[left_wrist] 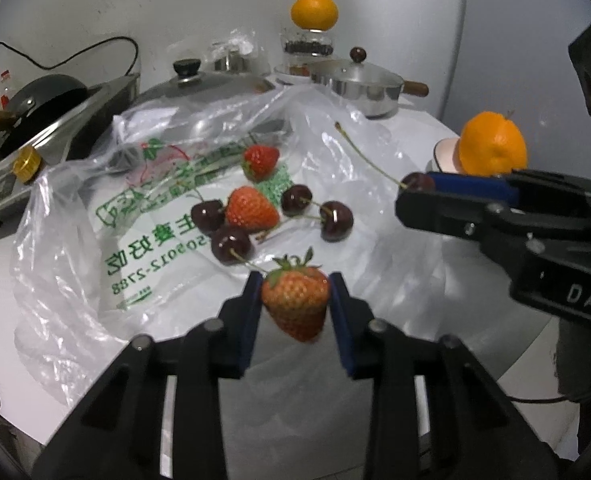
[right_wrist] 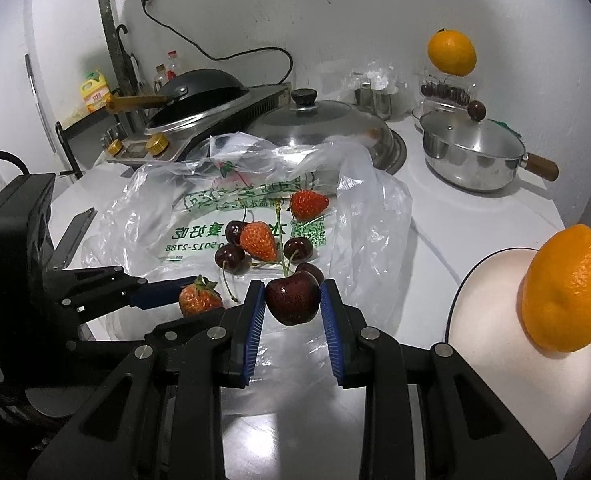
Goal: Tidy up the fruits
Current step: 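Close the right gripper on the cherry while the left gripper grasps the strawberry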
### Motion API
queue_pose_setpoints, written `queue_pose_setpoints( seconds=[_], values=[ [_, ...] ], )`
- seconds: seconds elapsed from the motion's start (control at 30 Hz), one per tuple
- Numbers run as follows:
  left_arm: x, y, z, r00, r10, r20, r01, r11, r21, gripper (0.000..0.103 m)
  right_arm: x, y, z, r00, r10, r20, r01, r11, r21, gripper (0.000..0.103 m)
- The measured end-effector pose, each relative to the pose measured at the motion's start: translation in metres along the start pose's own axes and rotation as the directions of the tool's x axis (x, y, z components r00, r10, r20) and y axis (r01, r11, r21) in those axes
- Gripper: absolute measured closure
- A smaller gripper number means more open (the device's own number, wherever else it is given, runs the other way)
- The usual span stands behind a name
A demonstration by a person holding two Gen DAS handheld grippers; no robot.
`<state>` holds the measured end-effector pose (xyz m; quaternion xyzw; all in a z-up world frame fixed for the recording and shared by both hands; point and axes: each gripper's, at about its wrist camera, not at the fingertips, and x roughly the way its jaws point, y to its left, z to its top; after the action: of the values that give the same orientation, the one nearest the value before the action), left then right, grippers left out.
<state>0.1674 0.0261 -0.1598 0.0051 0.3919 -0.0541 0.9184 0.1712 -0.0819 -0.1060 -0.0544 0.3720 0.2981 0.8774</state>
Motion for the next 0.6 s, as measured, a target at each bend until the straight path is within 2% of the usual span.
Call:
queue_pose_setpoints(
  seconds=[0.6],
  values=[
    [-0.033,0.002,0.008,0.996,0.001,0.092,0.001,1.0,-0.02,0.069,-0.024,0.011,0.004,0.999,-0.008,0.041,0.009,1.0,-0.018,0.073]
  ],
)
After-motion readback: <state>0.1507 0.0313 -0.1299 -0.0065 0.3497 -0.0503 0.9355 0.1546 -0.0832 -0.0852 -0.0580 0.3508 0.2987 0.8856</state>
